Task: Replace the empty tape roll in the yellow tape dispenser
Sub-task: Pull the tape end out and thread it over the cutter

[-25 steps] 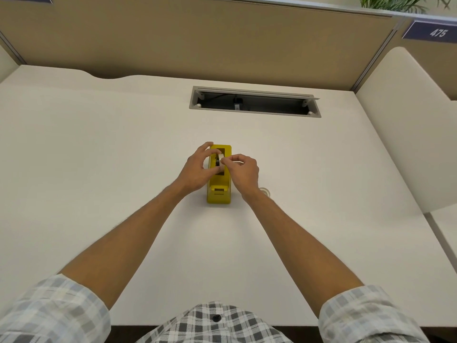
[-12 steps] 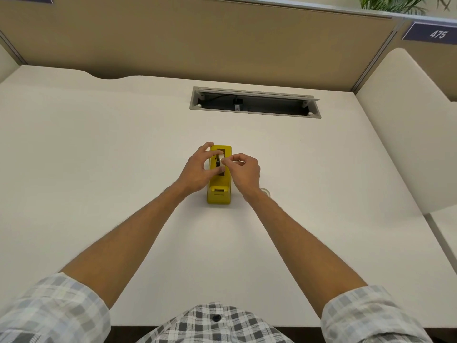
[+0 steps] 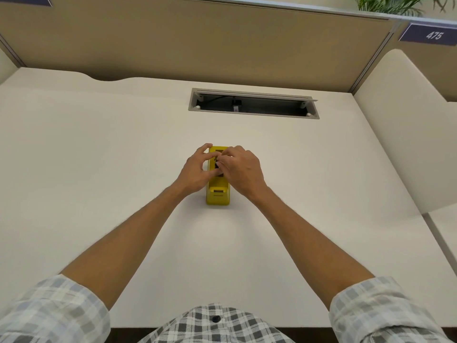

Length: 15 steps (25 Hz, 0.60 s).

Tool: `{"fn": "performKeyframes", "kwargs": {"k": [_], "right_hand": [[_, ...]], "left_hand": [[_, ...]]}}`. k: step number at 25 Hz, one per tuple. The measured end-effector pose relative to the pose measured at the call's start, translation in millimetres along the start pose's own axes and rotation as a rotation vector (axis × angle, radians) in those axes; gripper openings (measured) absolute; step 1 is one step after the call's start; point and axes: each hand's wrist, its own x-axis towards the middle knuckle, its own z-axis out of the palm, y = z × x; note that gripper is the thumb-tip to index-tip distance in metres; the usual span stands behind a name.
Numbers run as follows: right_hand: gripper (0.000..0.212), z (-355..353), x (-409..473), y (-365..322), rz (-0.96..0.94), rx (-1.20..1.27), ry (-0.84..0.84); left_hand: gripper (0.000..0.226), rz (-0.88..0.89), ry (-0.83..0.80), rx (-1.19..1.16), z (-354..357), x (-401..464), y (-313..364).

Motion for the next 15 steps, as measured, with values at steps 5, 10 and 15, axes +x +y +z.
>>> {"fn": "performKeyframes", "kwargs": {"k": [5, 10, 15], "right_hand": [[0.007, -3.1, 5.5, 0.9, 0.027, -0.014, -0.057], [0.010, -7.9, 11.2, -0.9, -0.015, -0.075, -0.165], [0.005, -7.2, 10.7, 1.2, -0.061, -0.098, -0.164]], "left_hand": [[0.049, 0.002, -0.002, 0.018, 0.0, -0.3, -0.9], [0.051, -0.011, 0.005, 0.021, 0.4, -0.6, -0.2], [0.052, -0.006, -0.002, 0.027, 0.2, -1.1, -0.1]]}}
